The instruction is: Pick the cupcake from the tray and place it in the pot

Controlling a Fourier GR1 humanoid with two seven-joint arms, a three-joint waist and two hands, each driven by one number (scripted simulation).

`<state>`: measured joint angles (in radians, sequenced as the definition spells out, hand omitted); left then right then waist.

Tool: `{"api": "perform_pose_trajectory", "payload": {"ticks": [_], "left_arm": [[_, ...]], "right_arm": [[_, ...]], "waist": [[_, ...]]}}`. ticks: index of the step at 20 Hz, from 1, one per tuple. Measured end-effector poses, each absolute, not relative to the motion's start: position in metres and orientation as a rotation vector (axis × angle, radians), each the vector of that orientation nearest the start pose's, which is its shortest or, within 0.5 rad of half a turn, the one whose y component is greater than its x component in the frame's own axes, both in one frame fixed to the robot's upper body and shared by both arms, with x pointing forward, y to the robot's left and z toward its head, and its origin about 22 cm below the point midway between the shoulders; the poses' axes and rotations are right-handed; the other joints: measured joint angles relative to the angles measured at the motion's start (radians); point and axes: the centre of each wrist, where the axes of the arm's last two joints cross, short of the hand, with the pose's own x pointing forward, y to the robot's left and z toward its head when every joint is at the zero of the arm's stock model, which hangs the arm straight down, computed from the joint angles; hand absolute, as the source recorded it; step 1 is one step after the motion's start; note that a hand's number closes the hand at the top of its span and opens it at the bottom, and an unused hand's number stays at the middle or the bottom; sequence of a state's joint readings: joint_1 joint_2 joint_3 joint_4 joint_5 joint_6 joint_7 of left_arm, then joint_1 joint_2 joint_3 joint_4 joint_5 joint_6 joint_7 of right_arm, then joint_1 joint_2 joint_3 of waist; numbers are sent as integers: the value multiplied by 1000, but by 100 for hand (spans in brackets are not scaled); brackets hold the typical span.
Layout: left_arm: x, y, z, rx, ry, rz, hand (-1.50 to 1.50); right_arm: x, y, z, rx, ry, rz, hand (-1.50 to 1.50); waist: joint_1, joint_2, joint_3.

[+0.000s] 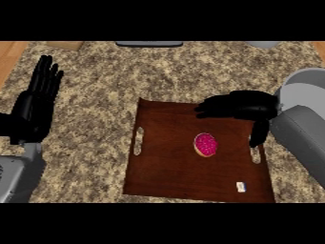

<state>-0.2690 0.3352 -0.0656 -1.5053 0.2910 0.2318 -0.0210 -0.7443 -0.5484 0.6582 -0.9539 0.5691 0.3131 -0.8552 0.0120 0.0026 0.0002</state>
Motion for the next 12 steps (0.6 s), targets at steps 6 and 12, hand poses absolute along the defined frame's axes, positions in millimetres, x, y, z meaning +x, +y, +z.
{"api": "perform_pose_trajectory", "payload": {"ticks": [6, 12], "left_arm": [[303, 269, 73, 102, -1757, 46, 0], [305, 269, 75, 101, -1752, 53, 0]], "right_arm": [[374, -219, 41, 220, -1654, 1994, -150], [370, -215, 33, 213, -1681, 1995, -150]], "waist": [[-4, -1, 0], [-7, -2, 0]]}}
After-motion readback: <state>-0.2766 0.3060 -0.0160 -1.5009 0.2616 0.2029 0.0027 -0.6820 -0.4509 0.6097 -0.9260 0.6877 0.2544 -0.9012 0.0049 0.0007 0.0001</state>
